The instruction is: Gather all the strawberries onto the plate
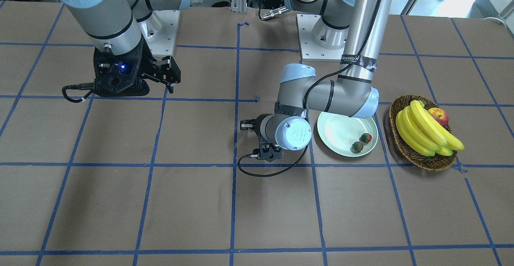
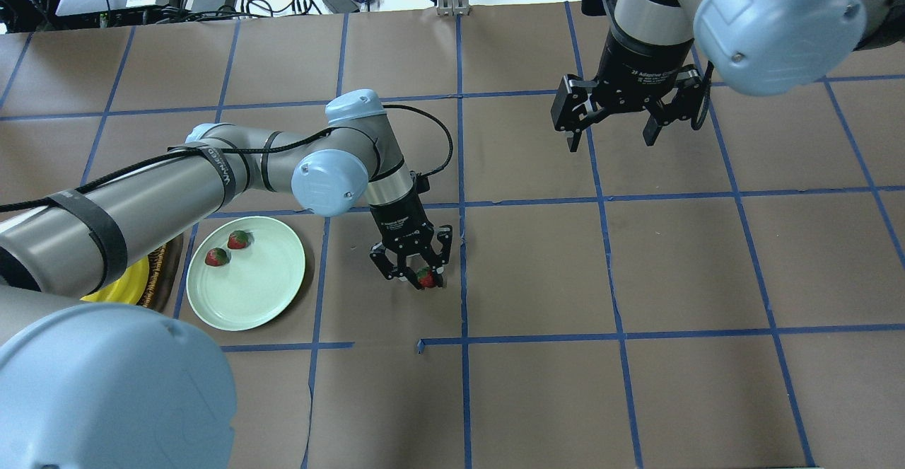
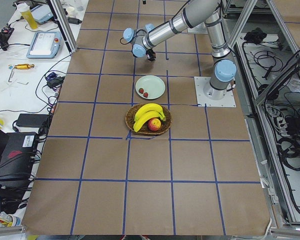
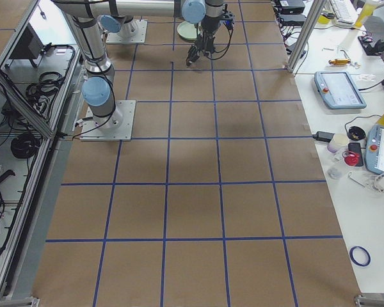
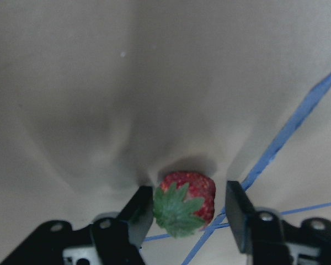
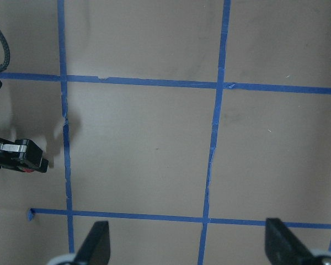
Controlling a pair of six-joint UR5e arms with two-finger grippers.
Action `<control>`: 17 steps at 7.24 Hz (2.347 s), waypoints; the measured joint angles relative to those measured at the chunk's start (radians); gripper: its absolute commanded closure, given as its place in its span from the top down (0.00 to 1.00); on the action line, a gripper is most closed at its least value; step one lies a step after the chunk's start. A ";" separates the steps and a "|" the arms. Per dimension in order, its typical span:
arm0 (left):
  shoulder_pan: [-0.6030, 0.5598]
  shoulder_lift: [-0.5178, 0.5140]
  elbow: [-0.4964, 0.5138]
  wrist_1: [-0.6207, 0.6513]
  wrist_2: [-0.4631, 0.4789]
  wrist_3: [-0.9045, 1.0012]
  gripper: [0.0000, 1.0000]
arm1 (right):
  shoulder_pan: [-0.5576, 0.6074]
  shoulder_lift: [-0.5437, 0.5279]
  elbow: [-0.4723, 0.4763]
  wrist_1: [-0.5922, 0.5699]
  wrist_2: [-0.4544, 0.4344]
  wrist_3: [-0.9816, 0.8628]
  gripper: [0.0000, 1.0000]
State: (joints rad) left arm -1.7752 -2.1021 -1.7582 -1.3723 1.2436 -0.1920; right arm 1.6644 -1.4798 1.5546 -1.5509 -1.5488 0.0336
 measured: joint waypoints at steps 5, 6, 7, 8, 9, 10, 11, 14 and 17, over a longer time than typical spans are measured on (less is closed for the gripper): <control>0.100 0.113 0.103 -0.116 0.251 0.086 0.00 | 0.000 0.000 -0.002 -0.003 -0.017 0.000 1.00; 0.148 0.135 0.109 -0.177 0.334 0.168 0.00 | 0.000 -0.001 -0.002 -0.003 -0.016 0.000 1.00; 0.201 0.149 0.106 -0.223 0.418 0.265 0.00 | 0.000 0.000 -0.001 -0.004 -0.016 0.000 1.00; 0.247 0.152 0.094 -0.241 0.484 0.352 0.00 | 0.001 0.000 -0.001 -0.004 -0.013 -0.001 1.00; 0.283 0.146 0.071 -0.243 0.536 0.417 0.00 | 0.001 0.000 -0.001 -0.005 -0.010 0.000 1.00; 0.301 0.138 0.053 -0.241 0.560 0.442 0.83 | 0.001 0.002 -0.001 -0.005 -0.007 0.000 1.00; 0.308 0.132 0.044 -0.236 0.565 0.446 1.00 | 0.002 0.003 -0.001 -0.005 -0.006 0.000 1.00; 0.312 0.130 0.043 -0.223 0.566 0.451 1.00 | 0.003 0.004 -0.001 -0.005 -0.004 0.000 1.00; 0.311 0.159 0.058 -0.156 0.539 0.441 1.00 | 0.004 0.004 -0.001 -0.004 -0.003 0.000 1.00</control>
State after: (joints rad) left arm -1.4645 -1.9427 -1.7001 -1.5287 1.7821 0.2487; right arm 1.6684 -1.4757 1.5539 -1.5549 -1.5514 0.0338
